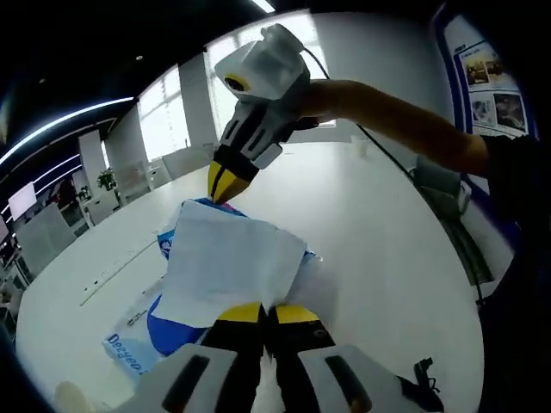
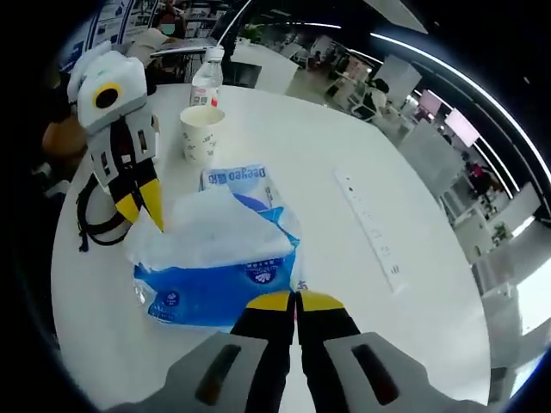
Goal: Arrange the tabletop items into an orderly group along one side of the table until the central work area is clear of visible clutter.
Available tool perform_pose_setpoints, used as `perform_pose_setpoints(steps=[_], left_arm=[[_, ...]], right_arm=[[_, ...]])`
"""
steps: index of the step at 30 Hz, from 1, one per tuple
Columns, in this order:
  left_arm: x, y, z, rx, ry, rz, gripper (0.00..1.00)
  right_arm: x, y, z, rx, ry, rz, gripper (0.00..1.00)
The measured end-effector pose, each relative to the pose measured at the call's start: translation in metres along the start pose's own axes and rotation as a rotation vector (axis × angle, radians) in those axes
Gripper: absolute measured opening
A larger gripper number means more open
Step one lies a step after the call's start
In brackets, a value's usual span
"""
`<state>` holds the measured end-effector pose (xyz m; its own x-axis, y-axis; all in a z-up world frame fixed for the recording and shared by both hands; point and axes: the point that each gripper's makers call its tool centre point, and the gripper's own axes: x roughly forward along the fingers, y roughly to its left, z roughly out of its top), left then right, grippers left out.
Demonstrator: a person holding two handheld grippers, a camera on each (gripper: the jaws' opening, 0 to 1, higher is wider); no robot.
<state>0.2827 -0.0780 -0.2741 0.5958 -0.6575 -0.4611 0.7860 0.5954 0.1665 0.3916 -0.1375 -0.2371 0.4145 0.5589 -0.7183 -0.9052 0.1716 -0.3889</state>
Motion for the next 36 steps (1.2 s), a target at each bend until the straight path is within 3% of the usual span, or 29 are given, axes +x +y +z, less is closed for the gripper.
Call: perform_pose_setpoints(steps=[6,17,36], left_arm=[[0.000,-0.002,0.005,0.009,-0.013,-0.001,0.00],[-0.011,0.000,0.035,0.062,-0.030,0.001,0.00],[0.005,-0.012,0.048,0.096,-0.031,-0.034,0.01]], right_arm=[[-0.013,-0.003,0.002,0.008,-0.008,-0.019,0.00],[-0.041,-0.009,0.004,0.019,-0.015,-0.069,0.00],[-0.066,-0.007,-0.036,0.108,0.018,-0.114,0.00]])
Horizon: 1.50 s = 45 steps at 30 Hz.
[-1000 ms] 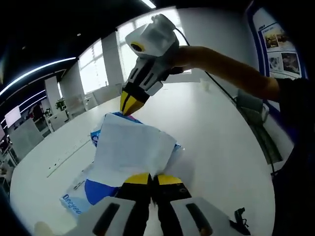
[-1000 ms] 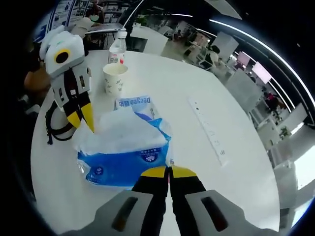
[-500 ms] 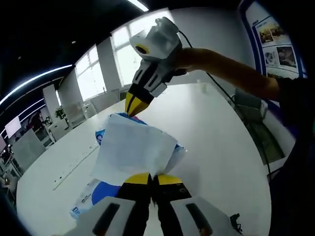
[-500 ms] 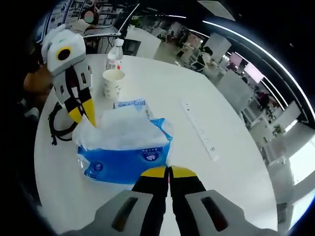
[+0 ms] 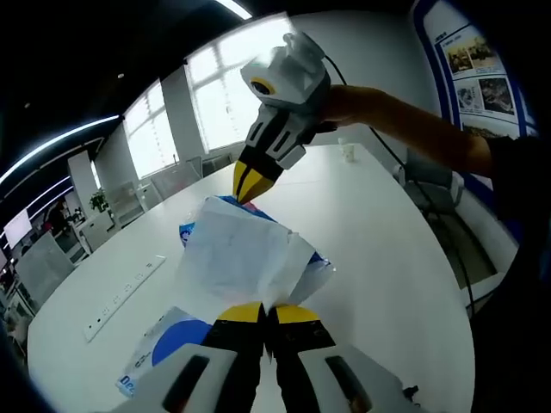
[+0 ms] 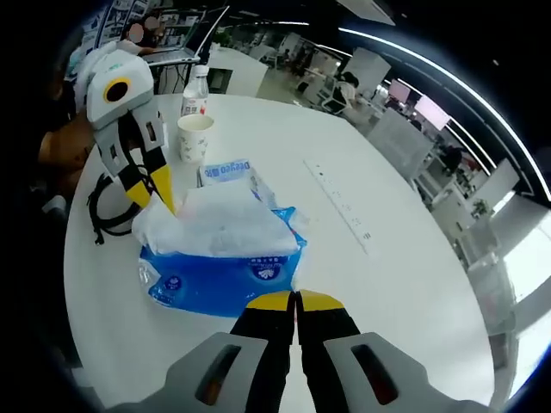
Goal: Arrange the tabletop items into an orderly group along one side of the table until the central work area is clear of visible clutter.
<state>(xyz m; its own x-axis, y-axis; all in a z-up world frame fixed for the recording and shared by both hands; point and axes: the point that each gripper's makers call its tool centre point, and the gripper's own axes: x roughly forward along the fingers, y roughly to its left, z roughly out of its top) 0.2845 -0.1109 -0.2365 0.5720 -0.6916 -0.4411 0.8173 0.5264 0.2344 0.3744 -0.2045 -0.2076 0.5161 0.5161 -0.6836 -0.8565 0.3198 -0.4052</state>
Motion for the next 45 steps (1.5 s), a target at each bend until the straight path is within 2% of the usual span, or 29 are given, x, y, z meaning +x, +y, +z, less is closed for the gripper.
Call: perform_pose_setpoints(steps=[6,12,18,25,30,40,45], left_arm=[[0.009,0.004,0.005,0.007,0.001,-0.009,0.01],[0.016,-0.003,0.011,0.028,0.012,-0.017,0.01],[0.024,0.001,0.021,0.042,0.012,-0.026,0.01],[0.039,-0.007,0.028,0.068,0.025,-0.050,0.01],[0.045,-0.007,0.028,0.071,0.031,-0.063,0.01],[0.050,-0.005,0.024,0.063,0.042,-0.068,0.01],[0.054,0.007,0.019,0.045,0.055,-0.056,0.00]], right_arm=[[-0.009,-0.001,-0.012,0.028,0.005,-0.012,0.00],[-0.017,-0.002,-0.021,0.052,0.003,-0.028,0.00],[-0.027,-0.011,-0.033,0.101,0.007,-0.076,0.00],[-0.037,-0.012,-0.050,0.151,0.013,-0.109,0.00],[-0.043,-0.008,-0.060,0.164,0.022,-0.114,0.00],[-0.045,-0.001,-0.066,0.177,0.025,-0.105,0.00],[-0.043,0.002,-0.072,0.185,0.030,-0.096,0.00]])
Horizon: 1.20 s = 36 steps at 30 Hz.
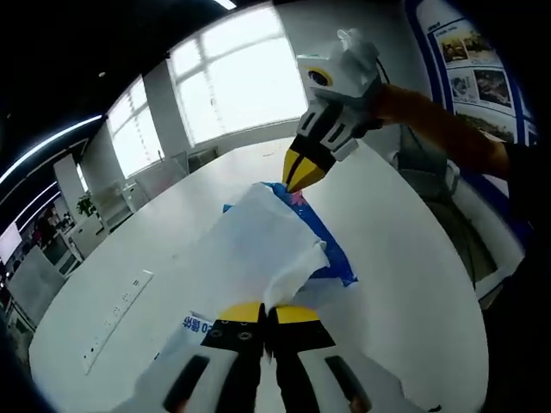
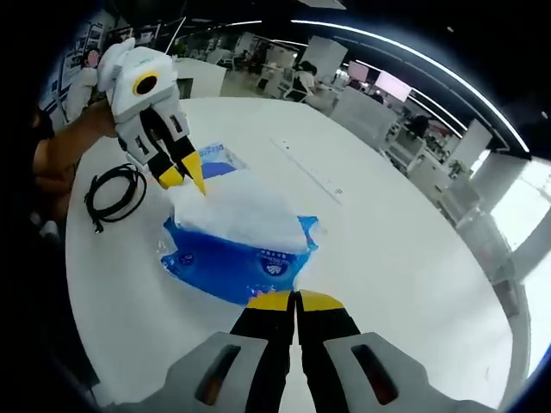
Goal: Arrange the tabletop items into an orderly group along one side of the table until the central work area is clear of visible clutter.
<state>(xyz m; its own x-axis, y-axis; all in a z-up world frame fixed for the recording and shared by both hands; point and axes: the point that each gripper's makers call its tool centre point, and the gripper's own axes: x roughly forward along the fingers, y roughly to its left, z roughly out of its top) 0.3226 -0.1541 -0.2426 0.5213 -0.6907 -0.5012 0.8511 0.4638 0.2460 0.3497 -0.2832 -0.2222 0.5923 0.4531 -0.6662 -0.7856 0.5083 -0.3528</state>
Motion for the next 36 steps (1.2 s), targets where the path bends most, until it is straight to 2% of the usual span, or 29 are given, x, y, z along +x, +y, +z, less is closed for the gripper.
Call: perform_pose_setpoints(steps=[4,7,9,14,20,22,26,29,32,36], left_arm=[[0.002,-0.003,-0.002,-0.027,-0.011,-0.011,0.00],[0.010,-0.004,-0.005,-0.049,-0.008,-0.030,0.00],[0.015,-0.008,-0.011,-0.052,0.005,-0.034,0.00],[0.016,-0.020,-0.017,-0.031,0.019,-0.044,0.00],[0.022,-0.026,-0.030,-0.038,0.040,-0.054,0.00],[0.024,-0.029,-0.032,-0.039,0.044,-0.060,0.00],[0.026,-0.029,-0.035,-0.042,0.049,-0.062,0.01],[0.028,-0.030,-0.036,-0.044,0.054,-0.074,0.09],[0.029,-0.033,-0.039,-0.032,0.069,-0.072,0.22],[0.028,-0.037,-0.044,-0.018,0.098,-0.080,0.39]], right_arm=[[0.003,0.009,-0.005,0.018,0.000,0.031,0.00],[0.012,0.004,-0.018,0.007,0.057,-0.016,0.00],[0.023,0.003,-0.031,0.023,0.094,-0.010,0.00],[0.028,0.006,-0.043,0.078,0.101,-0.022,0.00],[0.030,0.007,-0.052,0.088,0.124,-0.020,0.00],[0.035,0.002,-0.056,0.096,0.130,-0.020,0.00],[0.036,0.005,-0.062,0.104,0.137,-0.021,0.00],[0.036,0.006,-0.066,0.105,0.143,-0.022,0.00],[0.034,0.004,-0.070,0.105,0.153,-0.017,0.03],[0.030,0.002,-0.065,0.109,0.120,-0.024,0.17]])
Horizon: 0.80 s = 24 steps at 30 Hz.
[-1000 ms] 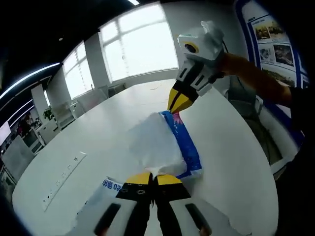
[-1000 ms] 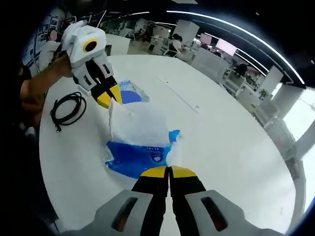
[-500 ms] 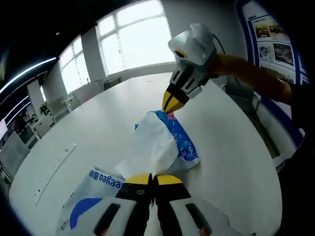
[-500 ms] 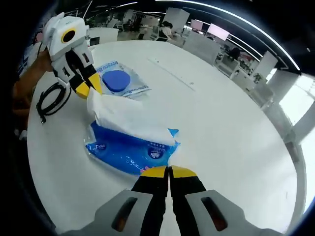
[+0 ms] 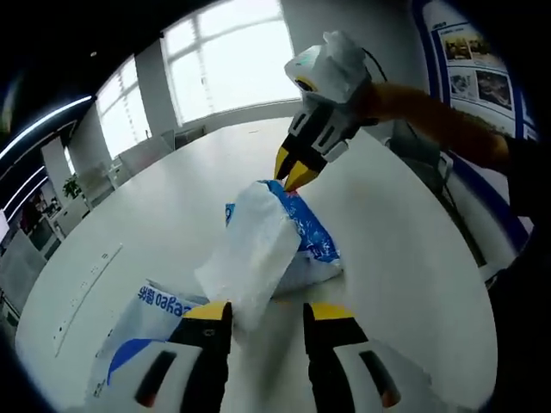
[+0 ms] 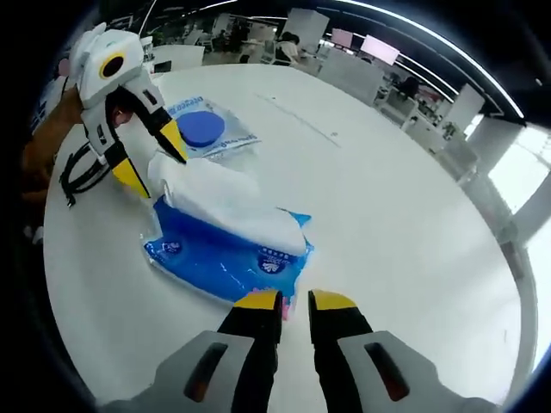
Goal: Arrange the tabletop items into an orderly group along one side of the table until the central work area is clear of visible clutter.
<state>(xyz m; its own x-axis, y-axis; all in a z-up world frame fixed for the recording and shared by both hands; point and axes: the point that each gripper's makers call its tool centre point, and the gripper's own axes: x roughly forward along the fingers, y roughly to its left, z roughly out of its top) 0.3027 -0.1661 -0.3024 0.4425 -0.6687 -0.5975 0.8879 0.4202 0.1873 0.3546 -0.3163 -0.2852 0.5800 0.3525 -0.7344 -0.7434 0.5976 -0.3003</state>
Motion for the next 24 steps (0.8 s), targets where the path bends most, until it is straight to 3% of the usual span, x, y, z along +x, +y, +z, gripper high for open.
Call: perform_pose_setpoints(steps=[4,8,14,17,24], left_arm=[[-0.005,0.001,-0.003,-0.014,0.020,0.009,0.51],[-0.016,-0.006,-0.003,-0.050,0.029,0.020,0.58],[-0.028,-0.023,0.011,-0.017,-0.022,0.009,0.51],[-0.031,-0.041,0.017,-0.003,-0.035,-0.008,0.50],[-0.023,-0.063,0.020,-0.023,-0.029,-0.046,0.46]], right_arm=[[-0.008,-0.004,0.006,0.003,-0.023,-0.012,0.27],[-0.015,-0.006,0.009,-0.014,-0.035,-0.016,0.31],[-0.021,0.000,0.012,-0.043,-0.035,-0.012,0.35],[-0.023,0.004,0.016,-0.061,-0.036,-0.002,0.35],[-0.020,0.017,0.020,-0.088,-0.025,0.011,0.35]])
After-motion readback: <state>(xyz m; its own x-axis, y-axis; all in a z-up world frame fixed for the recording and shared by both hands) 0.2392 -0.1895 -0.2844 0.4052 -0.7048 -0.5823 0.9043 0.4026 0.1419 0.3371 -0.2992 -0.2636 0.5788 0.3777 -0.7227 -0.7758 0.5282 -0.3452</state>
